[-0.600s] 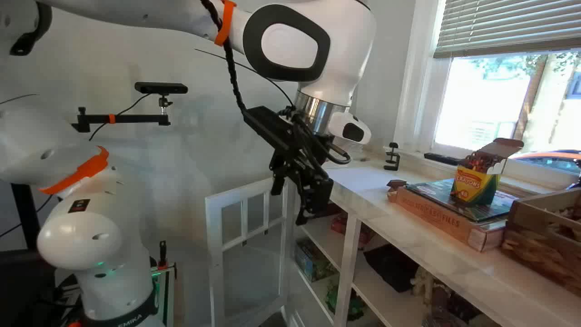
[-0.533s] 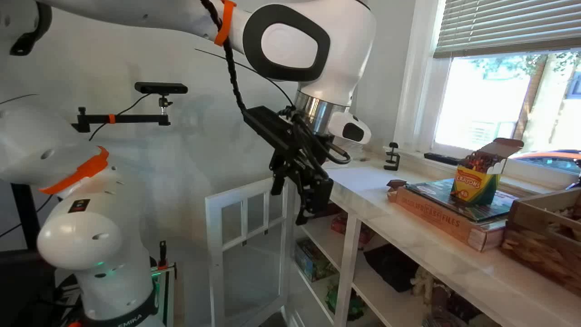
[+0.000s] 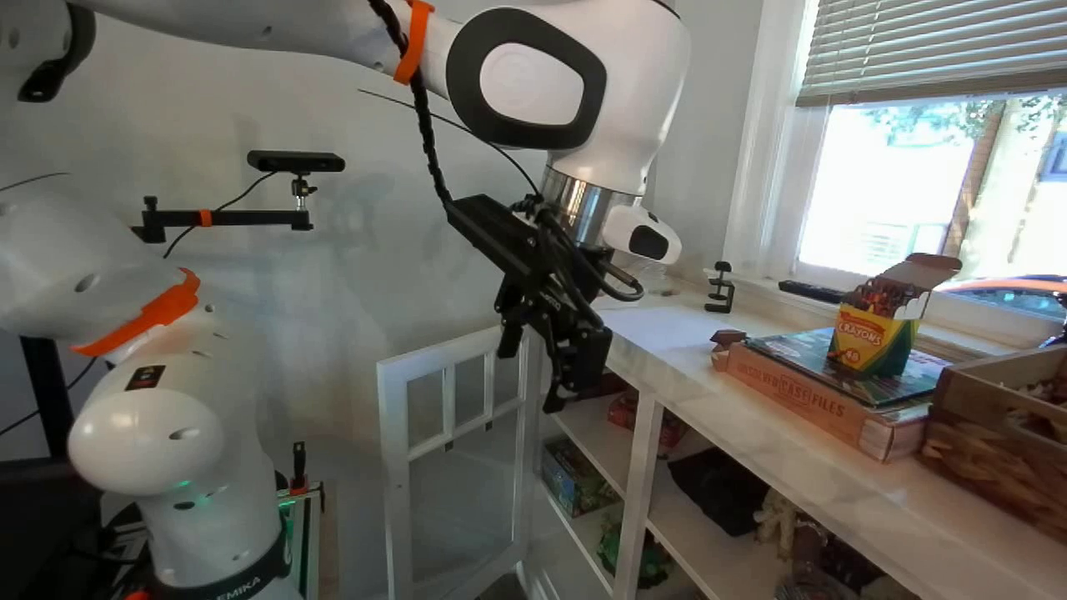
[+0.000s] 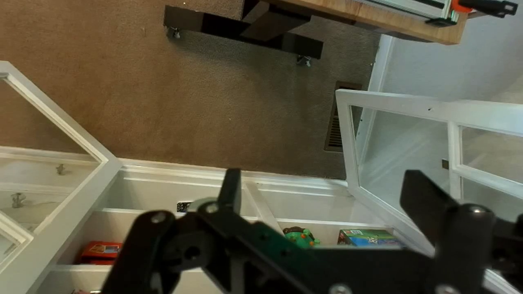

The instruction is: Put the light brown block on the other blocks

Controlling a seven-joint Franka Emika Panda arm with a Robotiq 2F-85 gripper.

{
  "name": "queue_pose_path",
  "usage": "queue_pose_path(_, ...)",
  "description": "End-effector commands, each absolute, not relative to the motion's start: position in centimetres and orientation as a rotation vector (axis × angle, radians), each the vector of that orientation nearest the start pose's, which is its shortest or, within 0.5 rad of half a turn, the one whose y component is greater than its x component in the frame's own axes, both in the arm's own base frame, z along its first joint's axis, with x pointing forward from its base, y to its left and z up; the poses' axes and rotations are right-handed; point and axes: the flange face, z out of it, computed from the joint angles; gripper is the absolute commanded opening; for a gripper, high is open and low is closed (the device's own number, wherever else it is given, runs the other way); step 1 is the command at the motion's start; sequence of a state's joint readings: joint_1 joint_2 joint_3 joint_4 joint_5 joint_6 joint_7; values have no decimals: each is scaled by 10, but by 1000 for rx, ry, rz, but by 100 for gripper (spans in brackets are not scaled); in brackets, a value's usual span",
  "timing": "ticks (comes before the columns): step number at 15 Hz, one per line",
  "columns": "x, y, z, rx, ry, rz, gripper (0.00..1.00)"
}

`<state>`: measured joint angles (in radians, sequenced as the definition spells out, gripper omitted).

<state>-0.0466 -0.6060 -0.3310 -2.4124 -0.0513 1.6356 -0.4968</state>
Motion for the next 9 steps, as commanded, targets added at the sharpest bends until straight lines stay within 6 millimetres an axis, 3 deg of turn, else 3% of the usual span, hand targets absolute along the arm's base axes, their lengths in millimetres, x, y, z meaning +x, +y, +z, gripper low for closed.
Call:
queue_pose_path(1, 337, -143, 501, -2934, -87, 211, 100)
queue_pose_path(4, 354, -122, 520, -2885, 67, 141, 100)
queue_pose_path(9, 379, -83, 549, -2884, 162, -63, 100)
